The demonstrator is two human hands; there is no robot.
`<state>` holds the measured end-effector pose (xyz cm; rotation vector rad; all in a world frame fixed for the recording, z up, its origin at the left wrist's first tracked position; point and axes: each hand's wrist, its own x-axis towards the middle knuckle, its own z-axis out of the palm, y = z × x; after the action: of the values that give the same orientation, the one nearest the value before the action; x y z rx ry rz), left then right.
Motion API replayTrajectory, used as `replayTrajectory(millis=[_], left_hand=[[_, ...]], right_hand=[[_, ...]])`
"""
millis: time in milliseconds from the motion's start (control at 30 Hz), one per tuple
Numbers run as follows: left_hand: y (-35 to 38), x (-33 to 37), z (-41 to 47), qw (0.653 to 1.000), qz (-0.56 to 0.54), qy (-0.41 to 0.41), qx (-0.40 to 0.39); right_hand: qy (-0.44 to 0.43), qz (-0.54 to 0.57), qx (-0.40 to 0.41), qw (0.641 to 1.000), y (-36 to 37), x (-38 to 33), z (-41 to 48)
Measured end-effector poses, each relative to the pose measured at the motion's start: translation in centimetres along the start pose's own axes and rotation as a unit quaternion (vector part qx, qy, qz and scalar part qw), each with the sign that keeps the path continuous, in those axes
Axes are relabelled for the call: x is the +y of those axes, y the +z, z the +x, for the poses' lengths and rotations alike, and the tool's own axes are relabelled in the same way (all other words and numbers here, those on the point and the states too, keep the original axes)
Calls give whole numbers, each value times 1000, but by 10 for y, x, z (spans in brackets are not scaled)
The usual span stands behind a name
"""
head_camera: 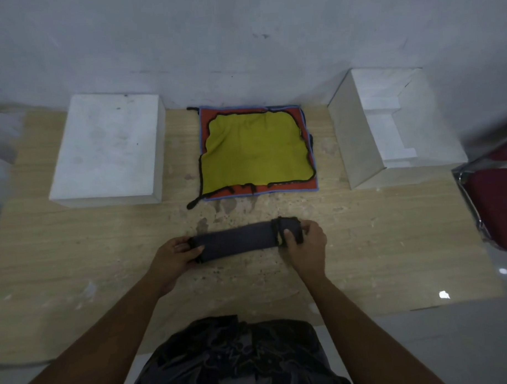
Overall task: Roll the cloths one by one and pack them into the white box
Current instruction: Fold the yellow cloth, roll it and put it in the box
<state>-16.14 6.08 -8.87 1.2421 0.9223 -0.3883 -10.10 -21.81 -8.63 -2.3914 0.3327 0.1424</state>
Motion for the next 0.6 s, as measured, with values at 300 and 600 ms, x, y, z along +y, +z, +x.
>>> replayTrajectory(millis=[300,600], left_hand=[[-2,6,-1,1000,-5,-8,-25],[-4,6,0,999,-8,-1,-34]], right_hand=[[99,-28,-54,993,13,-18,15],[-70,-59,-90,992,29,-44,-8]])
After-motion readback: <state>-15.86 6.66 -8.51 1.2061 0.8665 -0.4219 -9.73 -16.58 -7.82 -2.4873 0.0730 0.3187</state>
